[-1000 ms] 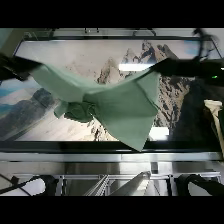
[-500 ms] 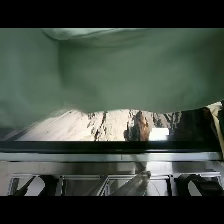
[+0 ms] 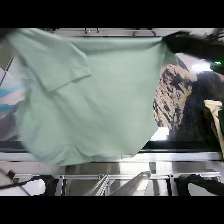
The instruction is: Fold the shirts.
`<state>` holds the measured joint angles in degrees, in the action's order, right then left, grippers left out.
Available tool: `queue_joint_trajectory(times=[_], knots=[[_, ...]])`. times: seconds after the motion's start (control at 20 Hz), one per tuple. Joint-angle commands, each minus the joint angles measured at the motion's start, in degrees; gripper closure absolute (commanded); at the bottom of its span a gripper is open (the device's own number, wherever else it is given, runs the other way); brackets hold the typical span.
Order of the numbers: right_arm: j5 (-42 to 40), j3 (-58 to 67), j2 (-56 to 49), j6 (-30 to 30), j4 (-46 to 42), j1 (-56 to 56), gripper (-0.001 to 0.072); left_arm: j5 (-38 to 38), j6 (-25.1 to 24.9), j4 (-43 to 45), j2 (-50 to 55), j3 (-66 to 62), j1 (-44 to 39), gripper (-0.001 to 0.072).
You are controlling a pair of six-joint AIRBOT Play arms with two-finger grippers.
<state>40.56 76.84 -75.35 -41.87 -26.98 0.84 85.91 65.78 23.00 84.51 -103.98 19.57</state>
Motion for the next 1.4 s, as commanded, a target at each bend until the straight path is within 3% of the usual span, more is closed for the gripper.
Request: queue_joint_trajectory(times=[0.0,0.05,0.1,0.15,0.2,0.3,0.4,0.45,0.5,0.55,0.7,0.85,1.0,1.1,1.35], knots=[[-1.5,7.2,-16.5,0.6,0.2,0.7,0.0693,-3.4,-2.7,4.9,19.3,-2.4,-3.8,0.0691],[-1.4,9.8,-19.6,-0.3,0.2,0.6,0.0691,-3.4,-3.4,4.9,24.1,-6.0,-3.7,0.0694],[-0.7,12.5,-22.3,-1.2,0.2,0.3,0.0670,-3.4,-3.4,4.9,28.4,-9.9,-3.6,0.0634],[-0.7,14.7,-24.3,-3.0,0.1,-0.1,0.0618,-3.7,-3.1,4.9,31.6,-13.5,-3.5,0.0475],[0.3,16.6,-25.7,-5.0,0.1,-0.9,0.0600,-4.9,-2.6,4.8,33.5,-15.8,-3.1,0.0469],[7.9,18.4,-25.8,-7.3,0.0,-3.9,0.0227,-6.0,-2.2,4.2,33.6,-15.8,-1.4,0.0419],[20.0,18.5,-24.6,-9.7,-0.2,-8.6,0.0230,-3.6,-2.2,4.0,31.0,-12.1,1.8,0.0410],[26.5,18.5,-24.3,-10.9,-0.3,-11.4,0.0251,-1.8,-2.1,4.0,29.6,-10.3,3.7,0.0167],[32.2,18.3,-24.3,-12.1,-0.5,-13.9,0.0313,0.5,0.0,4.0,28.6,-9.1,6.0,-0.0004],[37.3,17.3,-24.3,-13.2,-0.5,-15.9,0.0346,4.0,1.9,4.4,28.0,-8.4,8.3,-0.0003],[48.8,8.6,-23.5,-15.4,-0.5,-20.0,0.0346,15.0,4.9,9.7,26.0,-4.1,13.7,-0.0001],[47.0,-6.1,-19.2,-11.7,-0.5,-20.8,0.0347,13.2,4.8,23.0,20.4,8.5,17.1,-0.0002],[39.3,-19.7,-13.5,-8.0,-0.4,-20.8,0.0347,11.4,4.6,35.2,16.3,21.2,18.4,-0.0001],[35.4,-24.8,-10.7,-6.5,-0.3,-20.7,0.0345,9.2,3.6,35.6,15.9,27.2,18.2,0.0015],[35.3,-26.6,-5.6,-6.1,0.1,-20.7,0.0346,-0.7,-0.4,35.5,15.9,34.8,13.0,0.0015]])
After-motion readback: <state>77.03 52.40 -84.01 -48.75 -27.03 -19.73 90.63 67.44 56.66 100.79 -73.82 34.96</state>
